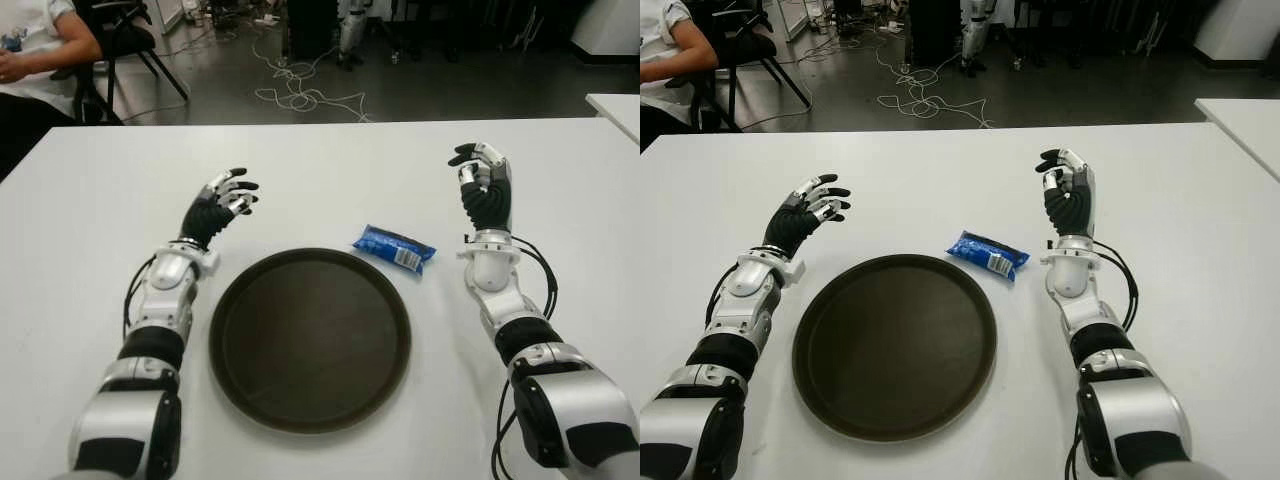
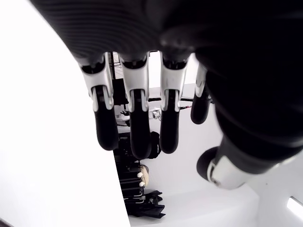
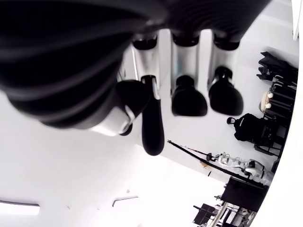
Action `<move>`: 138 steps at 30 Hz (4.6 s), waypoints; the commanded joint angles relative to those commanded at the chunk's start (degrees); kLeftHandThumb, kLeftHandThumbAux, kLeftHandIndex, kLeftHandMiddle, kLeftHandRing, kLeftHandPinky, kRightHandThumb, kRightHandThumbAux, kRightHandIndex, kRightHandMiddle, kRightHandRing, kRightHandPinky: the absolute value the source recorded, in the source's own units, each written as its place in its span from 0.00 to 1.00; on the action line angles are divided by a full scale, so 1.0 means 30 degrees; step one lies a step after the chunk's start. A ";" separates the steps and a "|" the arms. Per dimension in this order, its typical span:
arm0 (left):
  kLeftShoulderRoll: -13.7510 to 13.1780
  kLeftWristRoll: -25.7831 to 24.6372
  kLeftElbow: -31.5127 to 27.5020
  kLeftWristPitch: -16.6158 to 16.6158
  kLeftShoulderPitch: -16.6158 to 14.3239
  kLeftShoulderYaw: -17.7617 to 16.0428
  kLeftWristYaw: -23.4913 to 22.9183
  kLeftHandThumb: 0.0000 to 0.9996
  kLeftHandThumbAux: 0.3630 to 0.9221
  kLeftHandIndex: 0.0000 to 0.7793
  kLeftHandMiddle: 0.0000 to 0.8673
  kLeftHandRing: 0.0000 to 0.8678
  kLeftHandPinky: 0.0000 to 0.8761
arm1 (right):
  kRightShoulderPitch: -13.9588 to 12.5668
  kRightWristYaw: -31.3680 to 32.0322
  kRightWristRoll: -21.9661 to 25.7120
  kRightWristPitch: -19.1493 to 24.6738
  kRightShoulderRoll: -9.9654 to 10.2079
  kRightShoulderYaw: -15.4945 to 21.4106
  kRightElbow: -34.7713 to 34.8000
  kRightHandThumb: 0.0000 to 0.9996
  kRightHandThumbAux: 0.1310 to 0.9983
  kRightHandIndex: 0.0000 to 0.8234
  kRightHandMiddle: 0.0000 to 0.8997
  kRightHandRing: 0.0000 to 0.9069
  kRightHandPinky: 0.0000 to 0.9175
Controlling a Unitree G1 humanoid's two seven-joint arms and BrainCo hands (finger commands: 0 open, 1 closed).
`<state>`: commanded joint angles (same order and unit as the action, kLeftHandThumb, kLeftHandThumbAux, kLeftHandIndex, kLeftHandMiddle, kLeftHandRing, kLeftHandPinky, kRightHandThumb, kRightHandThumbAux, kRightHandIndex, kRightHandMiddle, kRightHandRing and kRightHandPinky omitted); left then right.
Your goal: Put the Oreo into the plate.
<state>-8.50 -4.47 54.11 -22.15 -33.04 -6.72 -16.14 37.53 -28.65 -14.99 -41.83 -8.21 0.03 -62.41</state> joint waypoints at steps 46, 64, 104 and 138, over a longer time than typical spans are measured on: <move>0.0227 0.0959 -0.0352 -0.2874 -0.1369 -0.0593 0.4739 0.12 0.43 0.18 0.23 0.21 0.16 | 0.0254 0.0300 0.0611 0.0080 0.0197 0.0584 0.0646 0.85 0.63 0.49 0.57 0.89 0.87; 0.1398 0.1056 -0.0858 -0.3345 -0.2539 -0.0747 0.7789 0.10 0.57 0.06 0.09 0.05 0.01 | 0.1445 0.3379 0.3687 0.4935 0.0215 0.2219 0.2109 0.85 0.62 0.51 0.63 0.81 0.80; 0.0498 -0.0813 0.4450 -0.3312 -0.3455 -0.2135 0.3391 0.03 0.41 0.04 0.08 0.05 0.05 | 0.2244 -0.3622 -0.4892 0.4213 -0.1820 -0.3804 -0.0374 0.28 0.44 0.01 0.09 0.10 0.10; 0.0375 -0.0505 0.4210 -0.2976 -0.3209 -0.1684 0.3445 0.00 0.48 0.08 0.11 0.08 0.08 | -0.1910 1.1257 -0.7332 1.3830 -0.4821 -0.6137 1.5153 0.06 0.21 0.00 0.00 0.00 0.00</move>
<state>-7.38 -5.98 66.74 -31.08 -42.67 -11.77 -5.80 31.80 5.12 -36.99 -0.34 -22.67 -18.38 -16.95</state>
